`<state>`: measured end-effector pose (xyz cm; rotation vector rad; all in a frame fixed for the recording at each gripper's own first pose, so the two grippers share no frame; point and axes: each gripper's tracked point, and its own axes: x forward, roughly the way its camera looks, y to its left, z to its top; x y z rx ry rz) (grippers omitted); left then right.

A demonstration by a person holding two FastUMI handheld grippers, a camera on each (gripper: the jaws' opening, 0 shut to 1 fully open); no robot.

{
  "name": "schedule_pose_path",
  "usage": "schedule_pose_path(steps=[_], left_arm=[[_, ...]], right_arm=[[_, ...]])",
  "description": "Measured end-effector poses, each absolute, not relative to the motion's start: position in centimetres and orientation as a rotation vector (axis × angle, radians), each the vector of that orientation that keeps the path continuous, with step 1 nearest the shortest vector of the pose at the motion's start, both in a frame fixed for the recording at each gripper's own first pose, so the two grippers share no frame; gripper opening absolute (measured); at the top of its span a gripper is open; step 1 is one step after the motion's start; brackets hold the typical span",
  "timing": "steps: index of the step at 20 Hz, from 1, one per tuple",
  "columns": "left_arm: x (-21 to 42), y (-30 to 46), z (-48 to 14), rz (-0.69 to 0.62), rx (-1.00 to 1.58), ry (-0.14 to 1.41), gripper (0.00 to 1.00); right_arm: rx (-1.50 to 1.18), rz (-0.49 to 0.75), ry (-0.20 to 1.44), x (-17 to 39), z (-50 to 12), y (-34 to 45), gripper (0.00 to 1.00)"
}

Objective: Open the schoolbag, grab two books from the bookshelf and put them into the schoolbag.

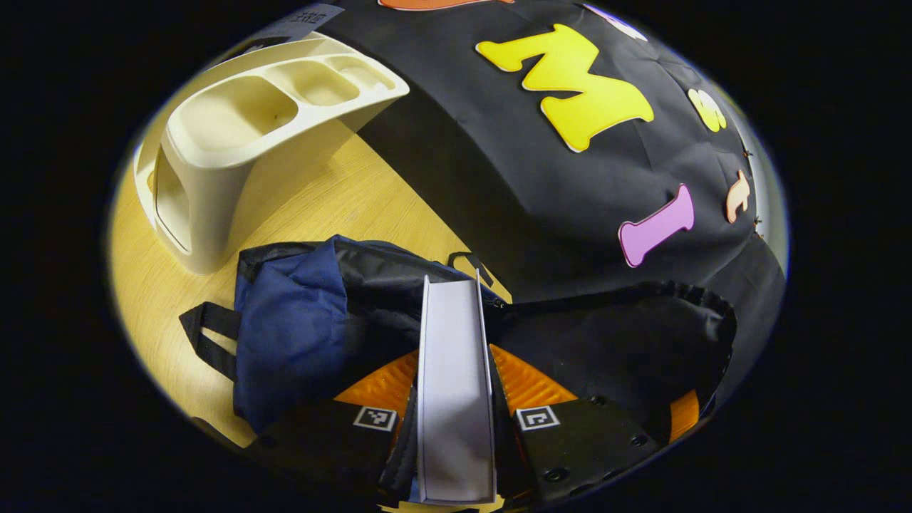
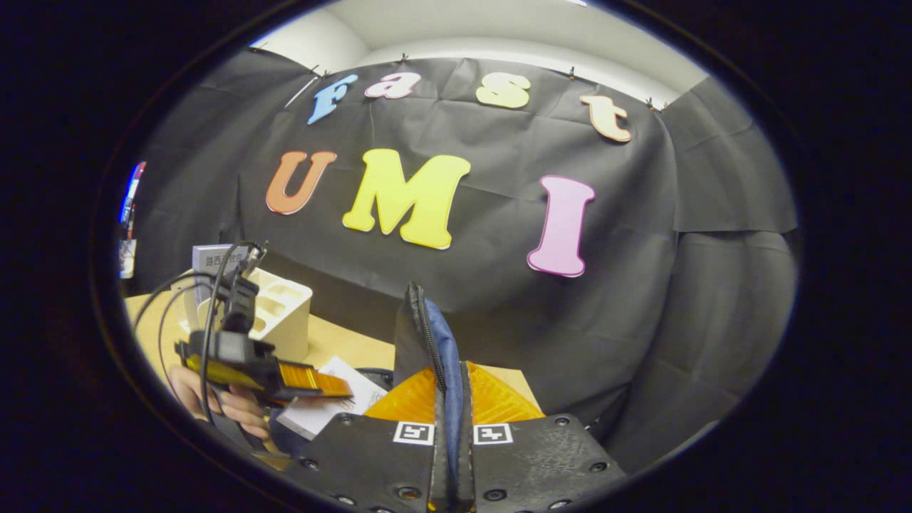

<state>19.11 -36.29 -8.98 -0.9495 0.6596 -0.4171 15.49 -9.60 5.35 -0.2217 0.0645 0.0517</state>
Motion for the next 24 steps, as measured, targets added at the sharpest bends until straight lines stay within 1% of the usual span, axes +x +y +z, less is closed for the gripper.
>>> schedule_pose_path(steps=[2, 3, 5, 6, 11, 13, 14, 15, 16, 17, 18, 19, 20, 21, 24], left_arm=[[19.2, -36.5, -9.1, -0.393, -0.911, 0.608, 0.47], [19.3, -36.6, -9.4, -0.381, -0.883, 0.586, 0.48], [19.5, -37.0, -10.1, -0.364, -0.843, 0.547, 0.50], [19.5, -37.6, -10.5, -0.365, -0.841, 0.544, 0.53], [19.4, -41.0, -12.7, -0.360, -0.918, 0.583, 0.58], [19.4, -41.3, -14.3, -0.330, -0.873, 0.610, 0.63], [19.4, -41.3, -15.0, -0.330, -0.867, 0.623, 0.72], [19.2, -41.5, -16.0, -0.331, -0.856, 0.664, 0.75], [19.1, -41.1, -16.5, -0.325, -0.863, 0.691, 0.83], [19.3, -41.2, -16.4, -0.343, -0.889, 0.698, 0.86], [19.4, -41.2, -16.6, -0.361, -0.893, 0.712, 0.89], [19.1, -41.1, -16.4, -0.396, -0.875, 0.727, 0.89], [19.0, -41.0, -16.6, -0.417, -0.850, 0.736, 0.90], [18.7, -40.9, -16.8, -0.429, -0.824, 0.750, 0.90], [18.6, -38.6, -16.3, -0.385, -0.686, 0.738, 0.91]], right_arm=[[-0.212, 0.063, 0.059, 15.5, 5.4, -9.0, 0.02], [-0.214, 0.063, 0.057, 15.4, 5.5, -8.9, 0.05], [-0.209, 0.067, 0.051, 15.2, 5.6, -8.5, 0.05], [-0.208, 0.068, 0.051, 15.2, 5.6, -8.2, 0.05], [-0.215, 0.069, 0.055, 15.1, 5.7, -7.6, 0.06], [-0.223, 0.066, 0.062, 15.3, 5.4, -7.5, 0.05], [-0.230, 0.062, 0.065, 15.4, 5.3, -7.6, 0.08], [-0.231, 0.057, 0.071, 15.4, 5.1, -7.7, 0.05], [-0.230, 0.054, 0.077, 15.4, 4.9, -7.9, 0.08], [-0.228, 0.051, 0.080, 15.4, 4.7, -8.0, 0.05], [-0.226, 0.046, 0.081, 15.5, 4.6, -8.1, 0.05], [-0.223, 0.038, 0.079, 15.5, 4.6, -8.3, 0.02], [-0.223, 0.031, 0.081, 15.6, 4.4, -8.5, 0.05], [-0.223, 0.029, 0.085, 15.6, 4.2, -8.5, 0.06], [-0.227, 0.017, 0.091, 15.6, 3.8, -8.8, 0.06]])
